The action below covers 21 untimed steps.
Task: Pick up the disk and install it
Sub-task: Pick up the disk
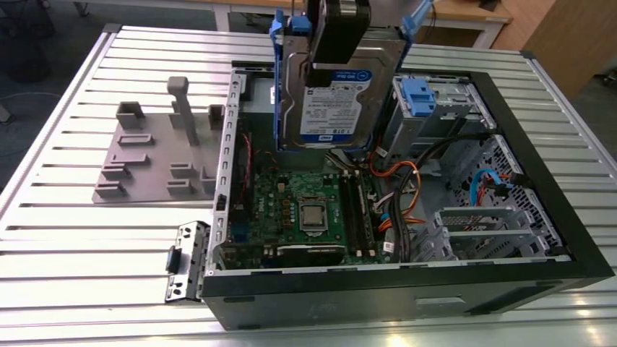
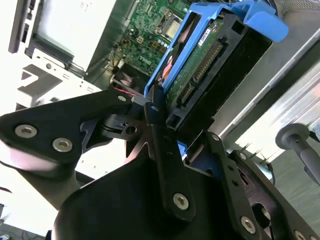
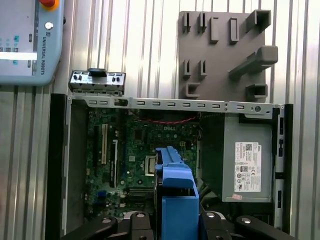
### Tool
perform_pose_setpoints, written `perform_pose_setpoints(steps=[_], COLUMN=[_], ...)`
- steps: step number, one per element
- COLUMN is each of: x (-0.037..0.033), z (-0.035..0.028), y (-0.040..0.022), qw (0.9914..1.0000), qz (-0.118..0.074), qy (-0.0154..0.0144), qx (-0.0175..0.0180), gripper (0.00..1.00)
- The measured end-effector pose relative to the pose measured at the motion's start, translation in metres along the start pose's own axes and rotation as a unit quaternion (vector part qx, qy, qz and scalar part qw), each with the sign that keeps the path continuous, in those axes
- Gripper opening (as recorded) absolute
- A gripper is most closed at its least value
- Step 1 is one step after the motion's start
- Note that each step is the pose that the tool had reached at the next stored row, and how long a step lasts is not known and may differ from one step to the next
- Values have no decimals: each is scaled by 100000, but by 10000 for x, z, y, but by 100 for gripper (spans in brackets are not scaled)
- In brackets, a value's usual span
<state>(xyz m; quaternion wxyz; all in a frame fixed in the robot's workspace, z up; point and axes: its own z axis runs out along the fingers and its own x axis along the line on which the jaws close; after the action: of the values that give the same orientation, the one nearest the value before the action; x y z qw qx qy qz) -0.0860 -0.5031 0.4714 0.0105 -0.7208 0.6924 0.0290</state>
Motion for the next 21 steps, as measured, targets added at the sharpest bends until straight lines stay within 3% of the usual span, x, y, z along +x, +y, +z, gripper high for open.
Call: perform_pose_setpoints(steps=[10, 21], x=[336, 655], z=[-9, -18], y=[13, 17], qw=[100000, 100000], qz=[-4, -4], qy=[-51, -53], qx=[-1, 2], gripper=[36, 36])
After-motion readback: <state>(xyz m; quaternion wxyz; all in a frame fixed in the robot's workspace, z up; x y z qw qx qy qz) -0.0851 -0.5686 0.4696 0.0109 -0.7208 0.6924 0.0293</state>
